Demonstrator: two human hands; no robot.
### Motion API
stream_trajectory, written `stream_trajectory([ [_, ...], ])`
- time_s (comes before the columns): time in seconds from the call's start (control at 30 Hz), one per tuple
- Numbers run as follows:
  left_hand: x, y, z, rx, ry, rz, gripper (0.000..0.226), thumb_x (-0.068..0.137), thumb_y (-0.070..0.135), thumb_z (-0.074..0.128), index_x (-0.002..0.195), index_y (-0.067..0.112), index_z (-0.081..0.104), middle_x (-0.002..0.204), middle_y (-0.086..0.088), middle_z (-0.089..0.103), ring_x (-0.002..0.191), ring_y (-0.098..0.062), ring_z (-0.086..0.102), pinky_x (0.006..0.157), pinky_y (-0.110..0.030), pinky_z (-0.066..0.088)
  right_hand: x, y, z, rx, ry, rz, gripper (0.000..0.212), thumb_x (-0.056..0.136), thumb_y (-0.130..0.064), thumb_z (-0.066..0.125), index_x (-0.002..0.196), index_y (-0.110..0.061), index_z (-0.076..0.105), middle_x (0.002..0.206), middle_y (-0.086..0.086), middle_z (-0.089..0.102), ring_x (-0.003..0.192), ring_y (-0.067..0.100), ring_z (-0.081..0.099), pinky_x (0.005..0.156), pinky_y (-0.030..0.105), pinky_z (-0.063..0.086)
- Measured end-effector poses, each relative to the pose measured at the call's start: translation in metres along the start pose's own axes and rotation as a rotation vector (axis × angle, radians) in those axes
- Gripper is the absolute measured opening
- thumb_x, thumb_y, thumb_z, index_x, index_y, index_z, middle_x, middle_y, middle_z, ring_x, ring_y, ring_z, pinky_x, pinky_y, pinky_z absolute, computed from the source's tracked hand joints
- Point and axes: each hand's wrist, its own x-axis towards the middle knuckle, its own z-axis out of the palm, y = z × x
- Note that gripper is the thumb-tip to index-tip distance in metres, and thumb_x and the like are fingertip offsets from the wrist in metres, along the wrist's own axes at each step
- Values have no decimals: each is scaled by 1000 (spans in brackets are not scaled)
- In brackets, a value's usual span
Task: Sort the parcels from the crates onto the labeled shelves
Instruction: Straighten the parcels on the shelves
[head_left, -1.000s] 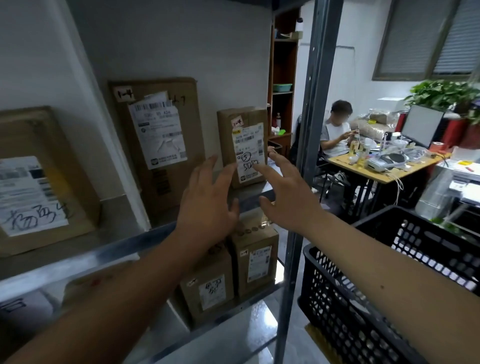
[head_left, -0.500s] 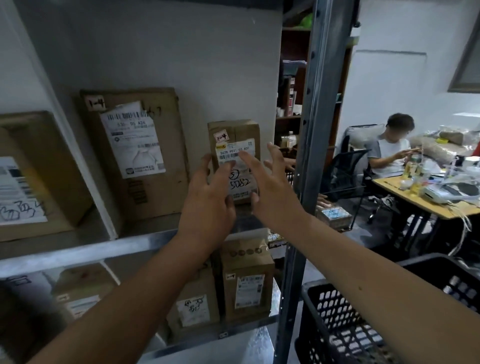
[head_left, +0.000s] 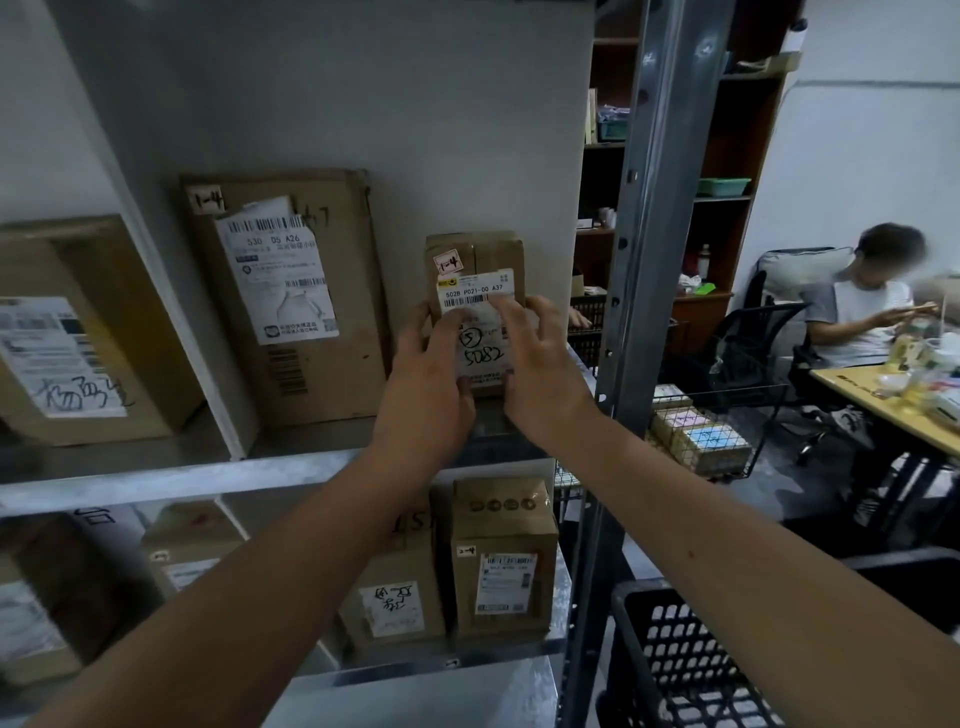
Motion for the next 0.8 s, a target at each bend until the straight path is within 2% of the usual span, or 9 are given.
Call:
stream_trajectory([
  [0.07, 2, -1, 2, 7, -9, -11, 77, 90, 1, 67, 152, 35, 36, 166, 1, 15, 147, -31, 38, 102, -36, 52, 3, 2, 2, 12, -5, 1, 102, 83, 11, 69, 156, -38, 19, 160, 8, 14, 134, 33, 47, 96, 38, 59],
  [0.2, 7, -7, 8, 15, -31, -2, 81, 88, -2, 66, 155, 32, 34, 167, -1, 12, 145, -33, 42, 103, -39, 55, 8, 5, 7, 41, -6, -3, 102, 80, 15, 69, 155, -34, 21, 157, 7, 15, 133, 33, 45, 98, 42, 58],
  [0.3, 10, -8, 9, -6, -46, -10, 80, 89, -2, 65, 156, 31, 34, 167, -2, 12, 145, -33, 42, 103, -27, 45, 13, 6, 9, 4, 9, -8, 102, 78, 14, 73, 154, -31, 22, 157, 13, 18, 134, 35, 43, 100, 44, 57],
  [0.37, 11, -7, 9, -16, -53, -11, 80, 89, -2, 65, 156, 30, 34, 166, -1, 12, 145, -32, 41, 102, -24, 41, 15, 6, 11, -26, 10, -15, 102, 77, 13, 74, 155, -29, 23, 157, 15, 19, 135, 36, 42, 102, 44, 56],
  [0.53, 14, -6, 6, -49, -79, -48, 82, 89, 0, 66, 156, 32, 32, 167, 1, 10, 149, -31, 36, 111, -36, 47, 16, 6, 12, -35, 4, -6, 99, 80, 10, 74, 156, -28, 23, 159, 14, 17, 140, 36, 38, 107, 41, 52],
  [0.8, 10, -9, 1, 35, -109, 11, 83, 93, 1, 65, 160, 31, 27, 170, -6, 7, 148, -34, 39, 108, -44, 53, 9, -3, 7, 27, -12, 18, 96, 81, 14, 68, 157, -29, 27, 164, 8, 10, 147, 33, 31, 112, 45, 49],
])
